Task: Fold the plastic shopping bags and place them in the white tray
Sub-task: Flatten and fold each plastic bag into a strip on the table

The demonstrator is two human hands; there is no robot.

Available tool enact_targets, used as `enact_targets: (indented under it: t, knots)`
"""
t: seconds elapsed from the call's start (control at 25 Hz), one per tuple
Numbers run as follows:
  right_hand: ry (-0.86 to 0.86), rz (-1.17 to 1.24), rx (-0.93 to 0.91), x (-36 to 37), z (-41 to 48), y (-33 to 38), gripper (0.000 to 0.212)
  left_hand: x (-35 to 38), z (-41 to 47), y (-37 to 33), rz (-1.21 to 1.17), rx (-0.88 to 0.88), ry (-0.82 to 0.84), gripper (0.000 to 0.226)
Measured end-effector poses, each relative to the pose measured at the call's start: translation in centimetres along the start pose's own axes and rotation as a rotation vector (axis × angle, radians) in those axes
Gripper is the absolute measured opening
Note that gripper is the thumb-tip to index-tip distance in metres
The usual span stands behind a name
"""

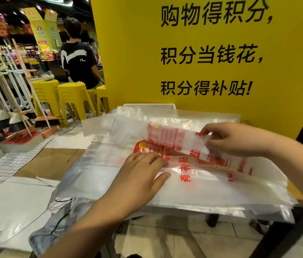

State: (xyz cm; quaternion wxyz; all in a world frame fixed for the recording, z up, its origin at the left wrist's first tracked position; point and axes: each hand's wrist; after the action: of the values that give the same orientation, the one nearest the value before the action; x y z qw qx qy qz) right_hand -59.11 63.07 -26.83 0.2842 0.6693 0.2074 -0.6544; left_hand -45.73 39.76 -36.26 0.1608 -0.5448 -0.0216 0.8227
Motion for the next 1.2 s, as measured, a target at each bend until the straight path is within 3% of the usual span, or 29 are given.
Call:
enact_targets:
  t: [0.12,0.2,0.28,0.36,0.44,0.52,0.6,0.68,0.76,0.88,1.0,1.2]
  knots:
    - [0.019,-0.167,0.068,-0.1,0.2,-0.5,0.014,-1.1,0.3,0.2,-0.042,0.008,-0.225,0.046]
    - [-0.047,-0.254,0.095,-0.9,0.6,-0.4,0.013,-2.2,1.7,0.8,0.029,-0.108,-0.178,0.062]
    - [-0.147,-0.372,0.106,-1.3,1.4,0.0,0.015,-3.1,3.6,1.4,0.073,-0.213,-0.046,0.065]
    - [-0.303,-0.407,0.125,-0.8,2.1,0.9,0.015,-3.9,4.9,2.2,-0.061,-0.277,0.034,0.047]
    - [-0.485,-0.403,0.154,0.7,1.6,2.3,0.032,-4.1,5.4,3.0,-0.158,-0.286,0.049,0.019]
    - [-0.598,-0.362,0.081,3.3,-0.5,4.1,0.042,-4.2,5.3,3.8,-0.179,-0.283,0.088,0.010]
    - [-0.496,-0.313,-0.057,5.7,-3.1,5.8,0.027,-5.1,5.2,4.0,-0.267,-0.292,0.115,0.010]
    - [-0.259,-0.224,-0.058,7.2,-4.1,6.0,0.034,-6.4,5.3,3.7,-0.380,-0.365,0.130,0.010]
    - [-0.197,-0.169,-0.055,8.1,-3.7,5.0,0.040,-7.2,5.4,3.1,-0.526,-0.483,0.102,0.020]
    - [-0.202,-0.104,-0.092,8.7,-3.0,4.2,0.042,-6.7,4.2,1.5,-1.021,-0.698,0.050,0.037]
    - [-0.191,0.003,-0.079,9.1,-3.3,3.9,0.045,-4.8,2.0,-1.2,-1.375,-0.738,0.008,0.051]
    - [-0.493,0.107,-0.176,8.9,-6.9,4.5,0.058,-1.9,-0.4,-4.2,-1.453,-0.644,-0.053,0.043]
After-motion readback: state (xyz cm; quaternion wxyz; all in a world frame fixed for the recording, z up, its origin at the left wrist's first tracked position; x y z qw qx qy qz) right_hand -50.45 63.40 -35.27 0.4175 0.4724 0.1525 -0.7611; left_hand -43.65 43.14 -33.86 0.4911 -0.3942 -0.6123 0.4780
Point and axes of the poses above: each hand's wrist, its own z-axis towards the middle knuckle, its own x-axis out of the palm, y = z × x, and after that the axes turned 9 degrees about -z, right-handed
